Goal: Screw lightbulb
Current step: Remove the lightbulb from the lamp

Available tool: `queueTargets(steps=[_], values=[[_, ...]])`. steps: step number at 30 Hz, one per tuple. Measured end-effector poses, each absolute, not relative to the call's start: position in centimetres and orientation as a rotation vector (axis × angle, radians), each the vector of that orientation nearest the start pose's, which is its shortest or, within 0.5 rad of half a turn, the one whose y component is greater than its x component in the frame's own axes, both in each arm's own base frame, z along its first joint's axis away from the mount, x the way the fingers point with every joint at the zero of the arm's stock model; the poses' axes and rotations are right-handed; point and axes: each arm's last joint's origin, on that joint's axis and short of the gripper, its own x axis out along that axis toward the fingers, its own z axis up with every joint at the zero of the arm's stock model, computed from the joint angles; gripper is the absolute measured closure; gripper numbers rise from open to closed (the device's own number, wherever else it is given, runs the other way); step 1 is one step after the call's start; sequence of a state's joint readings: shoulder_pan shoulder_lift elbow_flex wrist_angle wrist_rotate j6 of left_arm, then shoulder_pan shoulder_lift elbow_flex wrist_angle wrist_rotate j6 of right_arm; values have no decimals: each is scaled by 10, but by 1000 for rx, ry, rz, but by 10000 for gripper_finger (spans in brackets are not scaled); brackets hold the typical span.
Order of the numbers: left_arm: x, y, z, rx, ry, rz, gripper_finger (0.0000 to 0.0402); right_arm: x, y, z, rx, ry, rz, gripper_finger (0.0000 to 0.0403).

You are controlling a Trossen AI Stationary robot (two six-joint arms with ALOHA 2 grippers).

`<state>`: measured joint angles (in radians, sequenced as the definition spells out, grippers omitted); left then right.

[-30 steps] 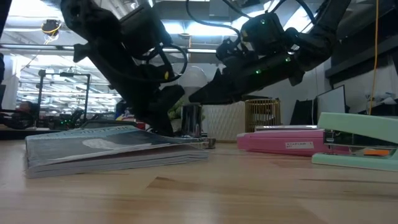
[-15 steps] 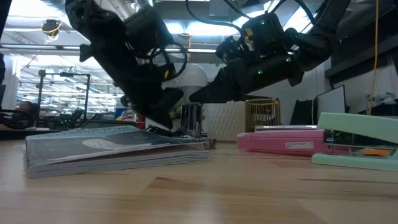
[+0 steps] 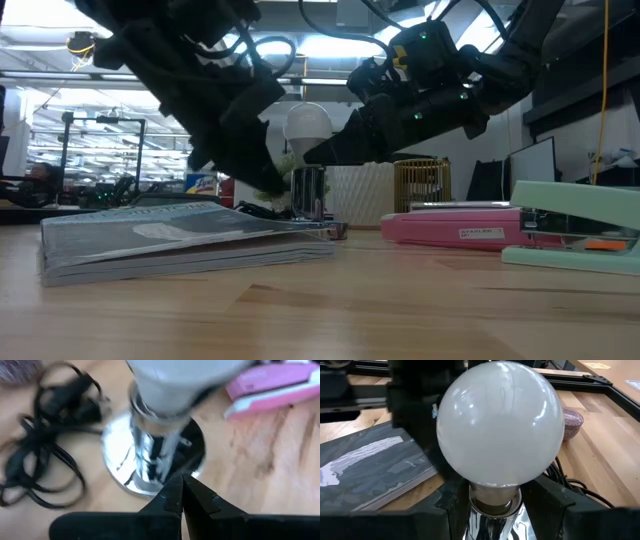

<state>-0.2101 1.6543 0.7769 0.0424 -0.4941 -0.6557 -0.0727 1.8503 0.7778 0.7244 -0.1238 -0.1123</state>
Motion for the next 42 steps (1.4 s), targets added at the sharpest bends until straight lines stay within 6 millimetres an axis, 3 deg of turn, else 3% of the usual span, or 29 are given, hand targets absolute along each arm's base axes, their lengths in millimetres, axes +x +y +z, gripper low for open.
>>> queueTargets(steps=[12, 22, 36, 42], values=[[310, -58, 122, -398, 686, 515, 401, 353, -22, 139, -76, 334, 68, 233], [304, -46, 116, -304, 657, 730, 401, 353, -21, 138, -71, 333, 98, 233], [306, -15, 117, -232, 615, 885, 401, 353, -21, 138, -70, 335, 98, 233], [304, -21, 135, -232, 574, 842, 401, 353, -22, 139, -76, 333, 68, 233]])
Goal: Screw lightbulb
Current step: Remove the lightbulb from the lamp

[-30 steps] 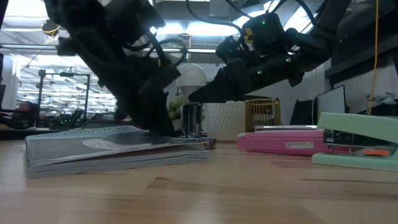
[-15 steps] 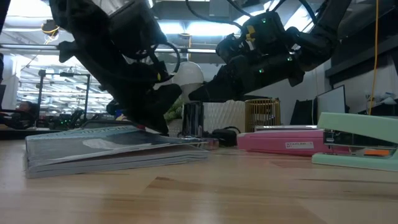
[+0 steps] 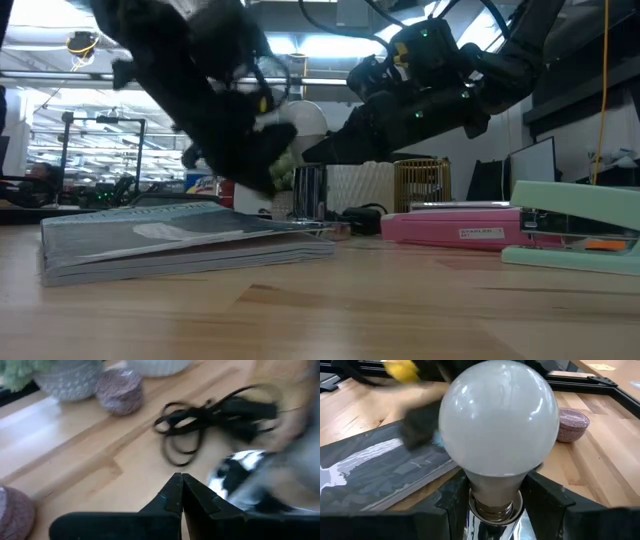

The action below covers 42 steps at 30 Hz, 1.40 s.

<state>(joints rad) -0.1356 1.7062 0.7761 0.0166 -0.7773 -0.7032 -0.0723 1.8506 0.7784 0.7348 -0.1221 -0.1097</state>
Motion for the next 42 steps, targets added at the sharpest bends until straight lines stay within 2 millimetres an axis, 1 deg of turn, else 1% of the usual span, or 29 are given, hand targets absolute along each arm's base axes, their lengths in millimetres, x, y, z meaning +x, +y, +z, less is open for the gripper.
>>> queueTargets(steps=[4, 7, 11, 15, 19, 24, 34, 37, 42], values=[[301, -34, 154, -271, 539, 753, 401, 353, -23, 139, -83, 333, 30, 233], [300, -45, 159, -299, 548, 669, 401, 353, -24, 140, -89, 328, -3, 233], [302, -56, 156, -362, 552, 588, 401, 354, -25, 142, -95, 305, -38, 233], [309, -62, 149, -390, 522, 556, 402, 356, -26, 144, -98, 299, -48, 233], [317, -65, 138, -428, 513, 504, 401, 358, -26, 147, -98, 293, -49, 233], [320, -66, 127, -449, 528, 506, 401, 359, -26, 147, -98, 293, -48, 233], [320, -66, 126, -446, 529, 506, 401, 359, -26, 148, -101, 283, -47, 233], [320, -66, 128, -445, 525, 505, 401, 358, -26, 153, -104, 270, -64, 233], [319, -66, 132, -450, 514, 503, 401, 356, -29, 166, -137, 240, -160, 233]])
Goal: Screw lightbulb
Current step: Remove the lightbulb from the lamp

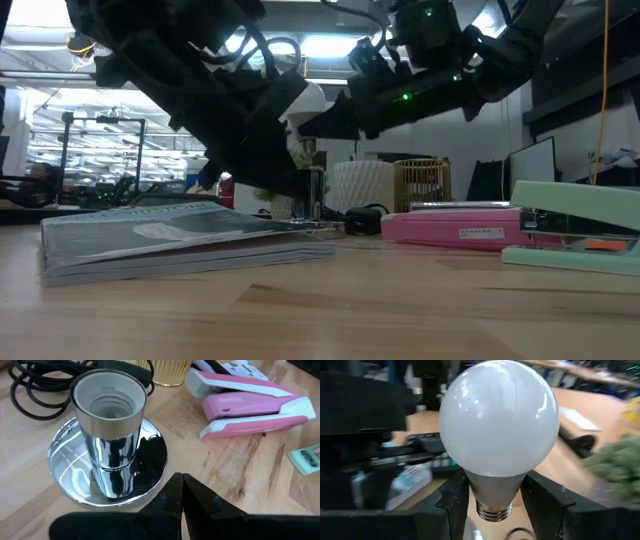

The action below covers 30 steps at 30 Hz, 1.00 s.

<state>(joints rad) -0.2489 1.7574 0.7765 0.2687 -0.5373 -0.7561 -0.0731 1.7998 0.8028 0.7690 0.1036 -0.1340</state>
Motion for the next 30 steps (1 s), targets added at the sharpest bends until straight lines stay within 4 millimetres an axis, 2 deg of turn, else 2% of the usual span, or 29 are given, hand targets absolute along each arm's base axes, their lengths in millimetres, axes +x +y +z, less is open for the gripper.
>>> queueTargets(steps=[8, 13, 23, 26, 30], values=[[313, -64, 145, -414, 513, 520, 401, 347, -33, 189, -231, 242, -302, 233], [310, -62, 152, -379, 503, 545, 401, 334, -35, 201, -303, 355, -401, 233], [309, -61, 151, -361, 513, 552, 401, 289, -39, 232, -476, 615, -619, 233], [309, -61, 151, -358, 517, 554, 401, 274, -44, 234, -492, 712, -652, 233], [309, -61, 151, -355, 517, 556, 402, 256, -52, 229, -422, 848, -688, 233]])
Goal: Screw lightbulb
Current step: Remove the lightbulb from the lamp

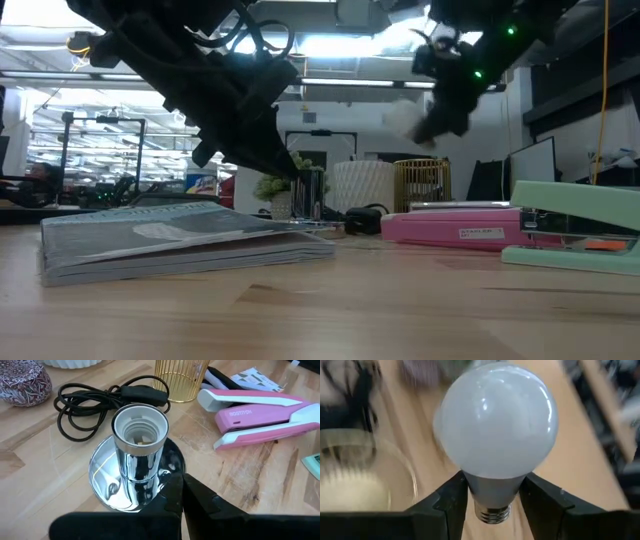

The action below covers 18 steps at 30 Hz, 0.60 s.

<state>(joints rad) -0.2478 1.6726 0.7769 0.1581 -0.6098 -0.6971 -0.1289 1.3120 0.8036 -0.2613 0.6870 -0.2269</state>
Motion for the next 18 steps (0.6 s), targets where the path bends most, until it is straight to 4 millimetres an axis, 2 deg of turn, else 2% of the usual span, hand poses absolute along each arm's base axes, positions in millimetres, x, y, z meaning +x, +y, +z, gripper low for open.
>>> queueTargets(steps=[5, 10, 18], values=[[309, -61, 151, -352, 517, 555, 401, 237, -60, 216, -279, 1017, -701, 233], [309, -61, 151, -348, 518, 554, 401, 228, -68, 207, -124, 1059, -705, 233], [309, -61, 151, -336, 521, 550, 401, 208, -76, 165, 84, 1090, -613, 233]])
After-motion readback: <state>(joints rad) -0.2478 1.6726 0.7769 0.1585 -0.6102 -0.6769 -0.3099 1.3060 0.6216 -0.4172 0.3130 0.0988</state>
